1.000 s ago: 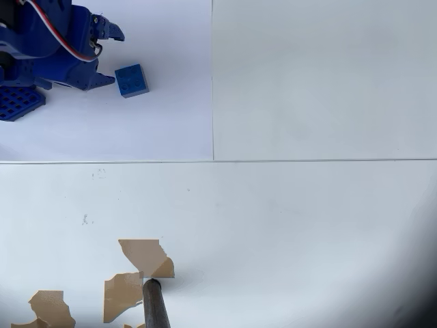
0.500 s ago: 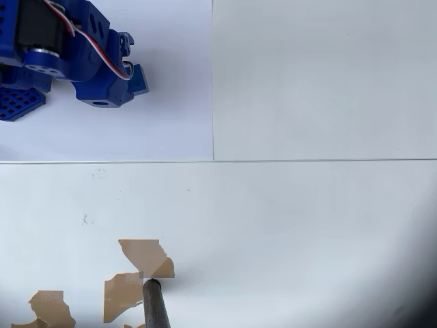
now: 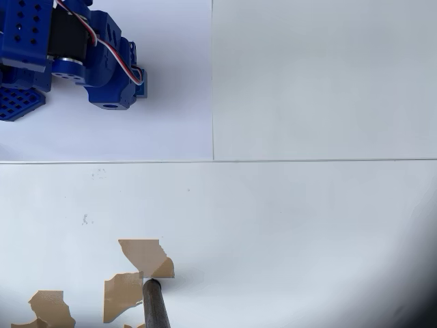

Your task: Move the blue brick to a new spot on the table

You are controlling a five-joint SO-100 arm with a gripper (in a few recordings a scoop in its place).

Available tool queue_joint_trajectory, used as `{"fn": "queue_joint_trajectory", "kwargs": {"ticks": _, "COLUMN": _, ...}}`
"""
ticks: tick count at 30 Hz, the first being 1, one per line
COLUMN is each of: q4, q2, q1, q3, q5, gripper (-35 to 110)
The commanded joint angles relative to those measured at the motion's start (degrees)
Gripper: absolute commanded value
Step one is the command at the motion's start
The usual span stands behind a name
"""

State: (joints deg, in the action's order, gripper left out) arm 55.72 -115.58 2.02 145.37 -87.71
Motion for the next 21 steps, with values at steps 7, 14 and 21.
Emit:
{"fn": "queue_joint_trajectory", "kwargs": {"ticks": 7, "q4": 13.62, "q2": 16.52, "q1": -1.67, "q3": -36.04, "q5": 7.29, "gripper": 4}}
{"fn": "queue_joint_trajectory", "kwargs": {"ticks": 14, "q4": 22.15, "q2": 31.38, "q1": -4.66, "q3": -61.44, "q5": 12.57, "gripper": 4}}
{"fn": "queue_joint_trajectory", "kwargs": {"ticks": 21, "q4": 30.94, "q2": 47.46, "q1": -6.94, "q3": -87.63, "q5": 16.00, "gripper": 4}}
